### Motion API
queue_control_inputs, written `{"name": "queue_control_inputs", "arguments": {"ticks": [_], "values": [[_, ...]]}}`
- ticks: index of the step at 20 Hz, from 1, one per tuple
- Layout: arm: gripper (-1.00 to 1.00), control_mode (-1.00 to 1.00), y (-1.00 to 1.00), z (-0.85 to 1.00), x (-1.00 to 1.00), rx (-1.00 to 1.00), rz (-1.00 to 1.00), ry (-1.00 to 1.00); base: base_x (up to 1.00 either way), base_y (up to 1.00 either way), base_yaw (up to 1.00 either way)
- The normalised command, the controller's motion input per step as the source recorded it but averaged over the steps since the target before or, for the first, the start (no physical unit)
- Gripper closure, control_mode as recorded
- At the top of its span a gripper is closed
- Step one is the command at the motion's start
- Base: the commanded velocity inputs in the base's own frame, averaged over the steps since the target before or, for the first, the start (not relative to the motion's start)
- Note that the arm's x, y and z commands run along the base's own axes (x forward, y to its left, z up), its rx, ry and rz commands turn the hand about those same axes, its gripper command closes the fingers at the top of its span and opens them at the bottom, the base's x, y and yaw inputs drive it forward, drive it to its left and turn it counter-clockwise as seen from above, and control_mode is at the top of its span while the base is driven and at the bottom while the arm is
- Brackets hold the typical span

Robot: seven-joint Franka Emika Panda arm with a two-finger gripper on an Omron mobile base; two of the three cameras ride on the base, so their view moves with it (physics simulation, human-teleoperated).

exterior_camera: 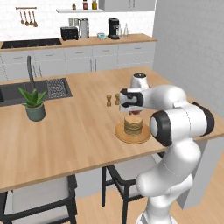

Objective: Take the strawberry from the fridge and place it on top of the pancake, located on the dining counter.

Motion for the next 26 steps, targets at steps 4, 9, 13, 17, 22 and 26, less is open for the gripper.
{"name": "queue_control_inputs", "arguments": {"ticks": [4, 9, 13, 17, 22, 26], "values": [[1.0, -1.0, -0.13, -0.21, 0.04, 0.0, 0.0, 0.0, 0.0, 0.0, 0.0], [1.0, -1.0, -0.15, -0.31, 0.0, 0.0, 0.03, 0.0, 0.0, 0.0, 0.0], [1.0, -1.0, 0.0, -0.31, 0.0, 0.0, 0.01, 0.03, 0.0, 0.0, 0.0], [1.0, -1.0, 0.0, -0.21, 0.0, 0.0, 0.0, 0.01, 0.0, 0.0, 0.0], [-1.0, -1.0, 0.0, -0.14, 0.0, 0.0, 0.0, 0.01, 0.0, 0.0, 0.0], [-1.0, -1.0, 0.0, -0.01, -0.02, 0.0, 0.0, 0.0, 0.0, 0.0, 0.0]]}}
